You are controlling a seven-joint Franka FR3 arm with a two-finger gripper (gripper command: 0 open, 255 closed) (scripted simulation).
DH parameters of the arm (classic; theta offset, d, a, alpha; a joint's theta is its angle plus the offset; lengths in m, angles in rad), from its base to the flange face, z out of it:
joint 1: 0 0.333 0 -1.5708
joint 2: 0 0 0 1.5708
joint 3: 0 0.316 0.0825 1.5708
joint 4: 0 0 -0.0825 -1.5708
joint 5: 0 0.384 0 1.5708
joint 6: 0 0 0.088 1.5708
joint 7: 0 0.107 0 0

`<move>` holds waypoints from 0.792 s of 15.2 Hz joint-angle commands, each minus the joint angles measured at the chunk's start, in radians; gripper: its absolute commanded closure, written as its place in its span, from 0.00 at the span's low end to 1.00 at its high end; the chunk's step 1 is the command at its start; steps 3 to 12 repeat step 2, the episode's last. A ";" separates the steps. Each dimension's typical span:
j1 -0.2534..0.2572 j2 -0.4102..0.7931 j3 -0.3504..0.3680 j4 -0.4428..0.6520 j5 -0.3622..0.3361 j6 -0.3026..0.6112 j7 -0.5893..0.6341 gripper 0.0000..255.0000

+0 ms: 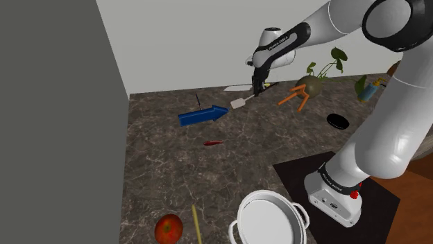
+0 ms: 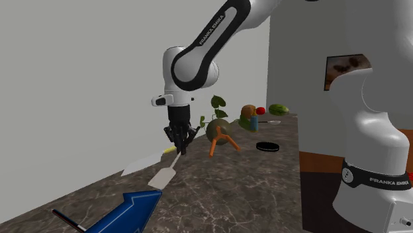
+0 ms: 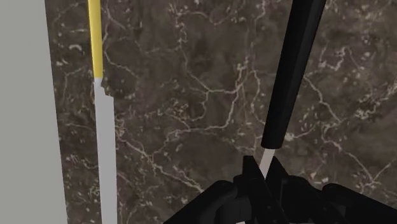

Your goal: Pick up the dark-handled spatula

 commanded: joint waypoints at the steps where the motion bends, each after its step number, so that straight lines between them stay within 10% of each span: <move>1: 0.003 -0.015 -0.003 -0.001 -0.008 -0.014 0.006 1.00; 12: 0.003 -0.015 -0.003 0.000 -0.008 -0.014 0.006 1.00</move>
